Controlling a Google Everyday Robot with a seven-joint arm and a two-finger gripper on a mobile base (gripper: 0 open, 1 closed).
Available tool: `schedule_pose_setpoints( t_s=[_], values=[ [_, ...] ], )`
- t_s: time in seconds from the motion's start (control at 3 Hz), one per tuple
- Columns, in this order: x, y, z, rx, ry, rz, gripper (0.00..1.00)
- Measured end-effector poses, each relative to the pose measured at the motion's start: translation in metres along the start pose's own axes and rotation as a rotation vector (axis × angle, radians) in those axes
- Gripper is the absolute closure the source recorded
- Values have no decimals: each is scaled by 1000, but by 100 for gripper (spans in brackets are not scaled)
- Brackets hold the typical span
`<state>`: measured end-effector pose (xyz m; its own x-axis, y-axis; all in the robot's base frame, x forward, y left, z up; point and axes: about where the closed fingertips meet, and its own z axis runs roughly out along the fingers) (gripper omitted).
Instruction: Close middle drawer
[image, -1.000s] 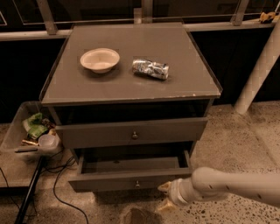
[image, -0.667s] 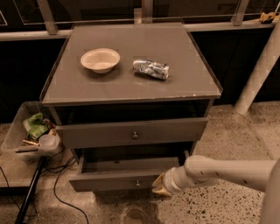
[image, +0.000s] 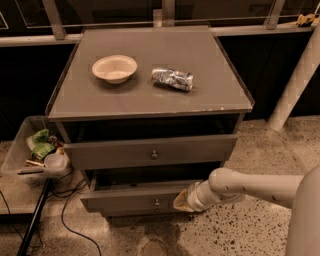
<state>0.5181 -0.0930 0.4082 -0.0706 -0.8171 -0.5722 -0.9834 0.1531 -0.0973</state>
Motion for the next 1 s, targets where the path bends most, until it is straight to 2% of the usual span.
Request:
schedule_pose_setpoints(
  t_s=[1.0],
  values=[
    [0,0,0,0,0,0,17]
  ],
)
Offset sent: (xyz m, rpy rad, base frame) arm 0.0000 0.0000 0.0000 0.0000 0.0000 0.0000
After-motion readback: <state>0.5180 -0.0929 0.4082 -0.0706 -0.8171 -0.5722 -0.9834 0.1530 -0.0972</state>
